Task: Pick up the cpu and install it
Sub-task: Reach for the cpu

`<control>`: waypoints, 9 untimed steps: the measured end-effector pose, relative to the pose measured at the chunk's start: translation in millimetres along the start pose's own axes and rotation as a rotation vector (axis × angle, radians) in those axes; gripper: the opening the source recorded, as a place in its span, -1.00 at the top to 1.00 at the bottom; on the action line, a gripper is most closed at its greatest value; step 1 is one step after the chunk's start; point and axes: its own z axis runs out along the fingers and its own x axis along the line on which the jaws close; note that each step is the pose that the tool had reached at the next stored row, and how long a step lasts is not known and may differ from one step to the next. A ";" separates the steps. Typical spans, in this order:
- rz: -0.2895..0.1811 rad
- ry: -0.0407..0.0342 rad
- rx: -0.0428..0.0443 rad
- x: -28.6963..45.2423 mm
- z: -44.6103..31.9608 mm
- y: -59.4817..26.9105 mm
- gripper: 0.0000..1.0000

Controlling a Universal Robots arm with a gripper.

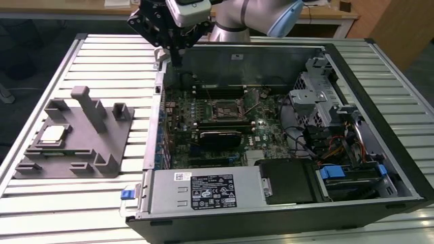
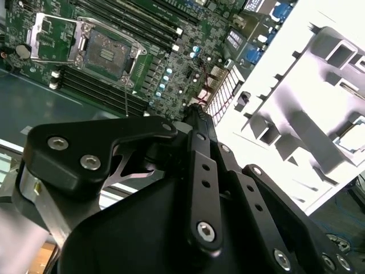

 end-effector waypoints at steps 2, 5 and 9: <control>0.000 0.0000 0.0000 1.7 0.0 -0.1 0.79; 0.000 -0.0001 0.0000 4.4 -0.1 -0.3 0.79; 0.000 -0.0001 0.0001 7.8 -0.2 -0.6 0.79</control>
